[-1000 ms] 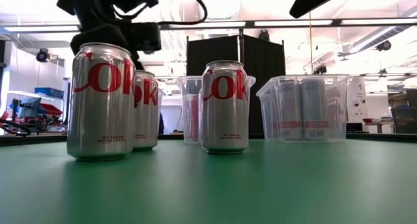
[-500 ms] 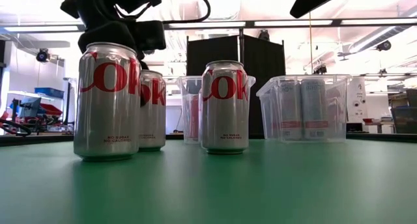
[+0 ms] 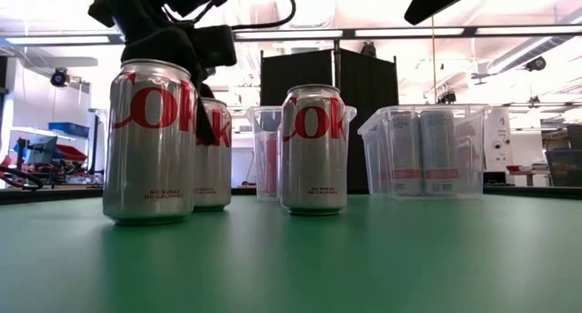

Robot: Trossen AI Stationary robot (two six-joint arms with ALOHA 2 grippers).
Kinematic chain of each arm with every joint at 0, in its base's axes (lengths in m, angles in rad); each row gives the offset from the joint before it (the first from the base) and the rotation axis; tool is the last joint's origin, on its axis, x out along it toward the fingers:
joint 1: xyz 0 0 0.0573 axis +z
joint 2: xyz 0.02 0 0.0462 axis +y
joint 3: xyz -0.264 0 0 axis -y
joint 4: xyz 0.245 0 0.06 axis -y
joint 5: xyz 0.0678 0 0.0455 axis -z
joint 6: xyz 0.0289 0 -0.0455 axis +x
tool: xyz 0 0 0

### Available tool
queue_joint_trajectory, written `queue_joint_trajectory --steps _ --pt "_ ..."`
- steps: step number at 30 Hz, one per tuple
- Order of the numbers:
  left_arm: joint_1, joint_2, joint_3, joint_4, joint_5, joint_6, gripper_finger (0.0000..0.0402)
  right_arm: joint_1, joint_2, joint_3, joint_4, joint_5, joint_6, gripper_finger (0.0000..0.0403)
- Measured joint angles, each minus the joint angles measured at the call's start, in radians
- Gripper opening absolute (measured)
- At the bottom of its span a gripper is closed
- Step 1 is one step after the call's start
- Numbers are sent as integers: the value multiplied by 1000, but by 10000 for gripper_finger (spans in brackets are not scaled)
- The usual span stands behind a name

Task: Sort soda cans
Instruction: Put the top left silver soda can into the top left transparent bin

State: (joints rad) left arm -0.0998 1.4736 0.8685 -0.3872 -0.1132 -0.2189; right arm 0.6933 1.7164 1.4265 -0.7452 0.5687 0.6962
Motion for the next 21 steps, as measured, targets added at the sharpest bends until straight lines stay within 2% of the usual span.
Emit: queue_joint_trajectory --steps 4,9,12,14,15,18,21 --pt "1 -34 42 -87 -31 45 279 0 0 0 0 0 -5 364" --pt "4 -136 205 -267 -64 72 279 0 -6 0 10 2 -8 364" --pt "4 -205 293 -282 -80 110 279 -2 -3 0 41 21 -30 364" --pt "9 -258 355 -300 -151 171 279 -3 -2 -7 71 38 -41 364" --pt "22 -281 383 -331 -218 193 279 -6 -2 -14 93 39 -41 364" --pt "132 -335 440 -427 -436 207 279 -11 -2 -33 137 37 -25 364" --pt "311 -379 443 -428 -428 170 279 -14 -2 -42 144 37 -17 364"
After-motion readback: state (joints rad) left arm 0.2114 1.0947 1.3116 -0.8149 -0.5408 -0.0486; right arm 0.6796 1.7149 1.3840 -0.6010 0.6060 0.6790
